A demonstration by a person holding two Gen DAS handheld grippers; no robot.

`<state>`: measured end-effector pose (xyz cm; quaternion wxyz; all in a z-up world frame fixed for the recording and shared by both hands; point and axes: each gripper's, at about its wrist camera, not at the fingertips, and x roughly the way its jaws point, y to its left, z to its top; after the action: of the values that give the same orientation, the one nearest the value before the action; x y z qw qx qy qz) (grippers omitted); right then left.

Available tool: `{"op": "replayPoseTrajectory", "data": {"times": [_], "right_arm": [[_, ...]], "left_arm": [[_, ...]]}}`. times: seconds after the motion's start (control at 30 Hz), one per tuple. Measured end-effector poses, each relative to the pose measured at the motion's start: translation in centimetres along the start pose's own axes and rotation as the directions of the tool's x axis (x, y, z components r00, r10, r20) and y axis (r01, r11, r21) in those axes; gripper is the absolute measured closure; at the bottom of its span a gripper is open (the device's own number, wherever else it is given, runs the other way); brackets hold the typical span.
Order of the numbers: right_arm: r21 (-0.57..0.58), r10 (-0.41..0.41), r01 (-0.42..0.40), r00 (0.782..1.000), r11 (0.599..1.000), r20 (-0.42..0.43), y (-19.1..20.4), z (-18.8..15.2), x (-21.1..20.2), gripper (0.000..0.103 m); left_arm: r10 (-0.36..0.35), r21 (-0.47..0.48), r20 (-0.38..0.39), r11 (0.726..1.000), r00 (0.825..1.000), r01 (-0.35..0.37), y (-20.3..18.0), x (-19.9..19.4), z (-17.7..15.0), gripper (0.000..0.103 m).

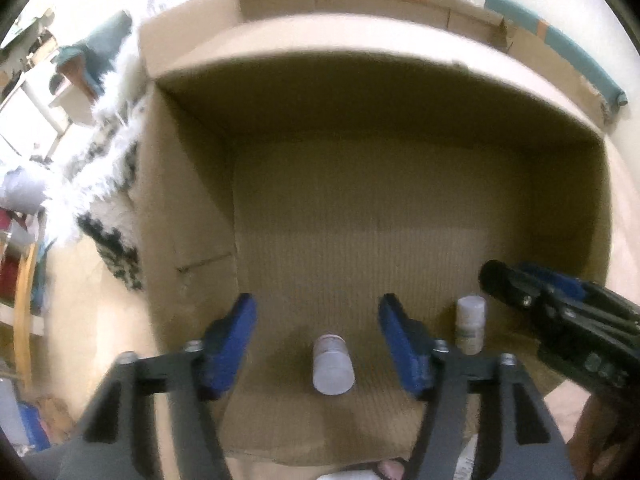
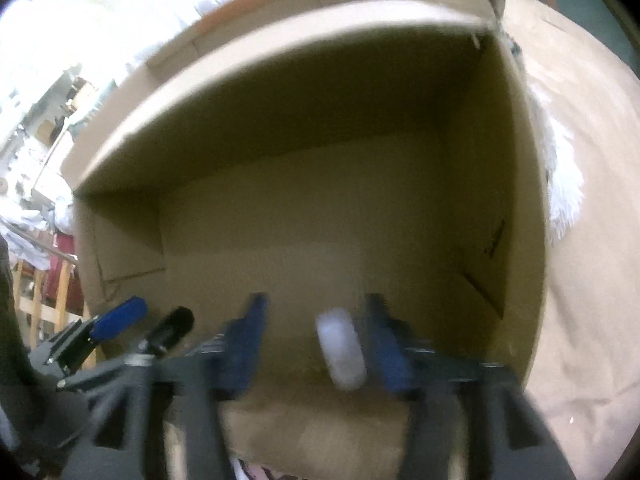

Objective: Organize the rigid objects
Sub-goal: 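Withdraw both tools from the box back toward the remaining items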

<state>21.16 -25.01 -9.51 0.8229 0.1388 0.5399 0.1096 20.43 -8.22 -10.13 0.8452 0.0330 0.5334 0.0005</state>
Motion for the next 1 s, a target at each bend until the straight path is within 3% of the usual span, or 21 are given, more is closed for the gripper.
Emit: {"op": "replayPoseTrajectory", "data": {"times": [0.2,0.27,0.7,0.83,1.0], "right_arm": [[-0.036,0.044,-0.042,0.997,0.998,0.059,1.1,0.3,-1.4,0.014],[-0.04,0.057,-0.054,0.995,0.998,0.082,1.3,0.4,-1.9,0.0],[-0.026,0.093,-0.09,0.98,0.996,0.176,0.6,0.5,-3.5,0.0],[-0.042,0.084,-0.076,0.967,0.996,0.24,1.0,-0.1,-5.0,0.0],[-0.045,0.068,-0.059,0.969,0.997,0.239,1.1,-1.4,-6.4,0.0]], "left_arm": [[0.006,-0.006,0.019,1.0,1.0,-0.006,-0.2,-0.9,0.2,0.035],[0.001,-0.018,0.02,1.0,1.0,-0.001,-0.1,-1.1,0.2,0.035],[-0.025,-0.039,0.086,0.999,0.996,0.029,1.3,-4.7,0.2,0.034],[-0.034,-0.031,0.113,0.999,0.993,0.037,1.8,-6.1,0.0,0.034],[-0.038,-0.048,0.13,0.998,0.991,0.044,3.3,-7.3,-1.6,0.034]]}}
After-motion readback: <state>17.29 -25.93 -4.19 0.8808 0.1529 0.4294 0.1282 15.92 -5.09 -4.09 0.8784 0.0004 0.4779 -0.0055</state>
